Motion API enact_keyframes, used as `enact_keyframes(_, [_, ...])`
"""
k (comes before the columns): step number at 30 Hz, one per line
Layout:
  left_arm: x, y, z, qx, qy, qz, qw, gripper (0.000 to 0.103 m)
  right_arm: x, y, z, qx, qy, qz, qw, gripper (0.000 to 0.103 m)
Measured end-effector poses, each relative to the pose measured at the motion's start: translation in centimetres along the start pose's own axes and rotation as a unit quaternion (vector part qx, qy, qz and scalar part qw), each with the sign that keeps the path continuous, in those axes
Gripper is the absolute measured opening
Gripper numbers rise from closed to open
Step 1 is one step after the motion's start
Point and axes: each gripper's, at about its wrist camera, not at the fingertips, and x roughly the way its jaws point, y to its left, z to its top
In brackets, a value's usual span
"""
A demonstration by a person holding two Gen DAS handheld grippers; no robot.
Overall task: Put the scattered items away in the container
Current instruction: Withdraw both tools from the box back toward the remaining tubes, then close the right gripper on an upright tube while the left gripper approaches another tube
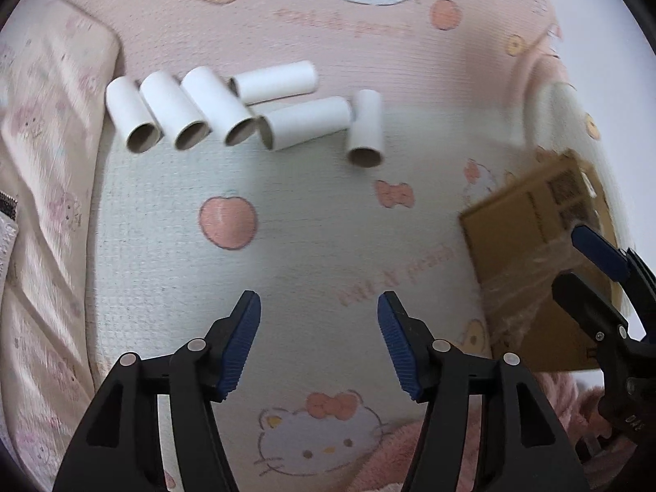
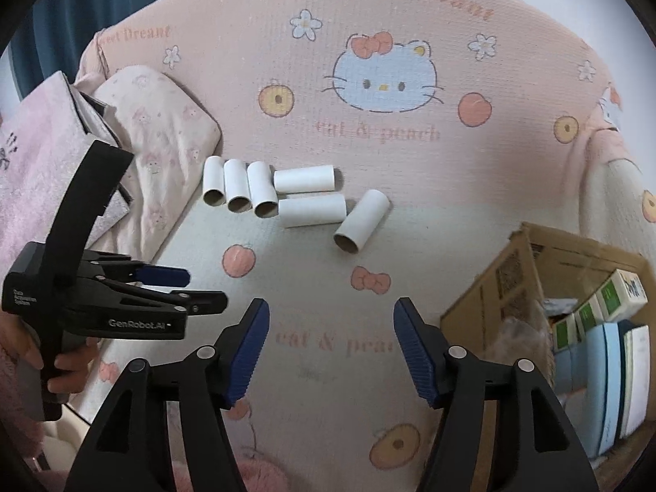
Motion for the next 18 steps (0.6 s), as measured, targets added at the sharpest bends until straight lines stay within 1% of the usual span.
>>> enact_keyframes(3, [0.7,0.6,0.6,-0.007,-0.006,0.014,0.9999,0.064,1.3,-0.2,0.1,0.006,-0.007,0.007,1.0,0.061])
enact_keyframes(9, [1.8,1.5,2.4,-0.019,-0.032,0.028,0.9989,0.064,4.3,-2.2,0.5,0.061,-0.004,0.037,0.997,0.061])
enact_keyframes(13, [2.6,1.8,4.5,-0.02,-0.048,0.038,0.9979,0.064,6.9,-3.6,1.5,0.11,0.004,0.042,0.993,0.061])
enact_keyframes(18, [4.0,1.3,7.5,0.021,-0.066,0.062,0.9957,0.064,9.9,-4.9,2.3,0.159,0.021,0.051,0.986,0.061])
